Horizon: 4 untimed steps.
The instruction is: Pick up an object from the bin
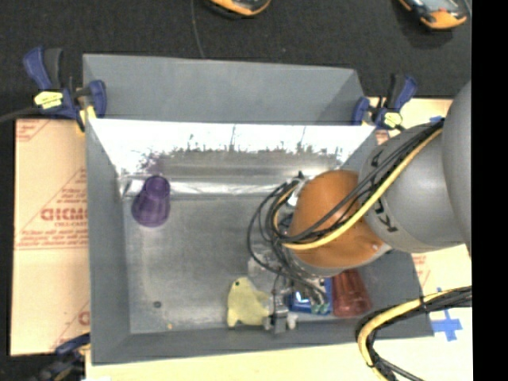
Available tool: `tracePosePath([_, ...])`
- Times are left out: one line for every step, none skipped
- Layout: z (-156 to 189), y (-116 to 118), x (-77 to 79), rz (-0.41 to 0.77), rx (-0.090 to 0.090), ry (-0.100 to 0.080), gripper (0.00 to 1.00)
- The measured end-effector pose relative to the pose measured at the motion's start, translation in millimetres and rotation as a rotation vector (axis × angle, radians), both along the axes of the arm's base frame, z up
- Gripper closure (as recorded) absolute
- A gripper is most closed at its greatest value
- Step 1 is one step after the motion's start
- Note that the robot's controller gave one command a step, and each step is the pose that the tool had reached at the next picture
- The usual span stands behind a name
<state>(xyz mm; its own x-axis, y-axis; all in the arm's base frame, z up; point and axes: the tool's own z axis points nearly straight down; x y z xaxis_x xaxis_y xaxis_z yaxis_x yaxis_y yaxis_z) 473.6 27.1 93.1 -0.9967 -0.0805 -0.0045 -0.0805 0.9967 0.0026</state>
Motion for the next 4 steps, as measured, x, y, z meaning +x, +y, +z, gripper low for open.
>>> tracePosePath([-18, -25, 4.4, -0.022, -0.001, -0.003, 0.0])
tracePosePath([-19, -20, 4.7, 0.017, -0.002, -0.012, 0.0])
tracePosePath([-22, 2, 6.0, -0.146, 0.001, -0.008, 0.0])
tracePosePath([-18, -12, 2.3, -0.078, 0.0, -0.01, 1.0])
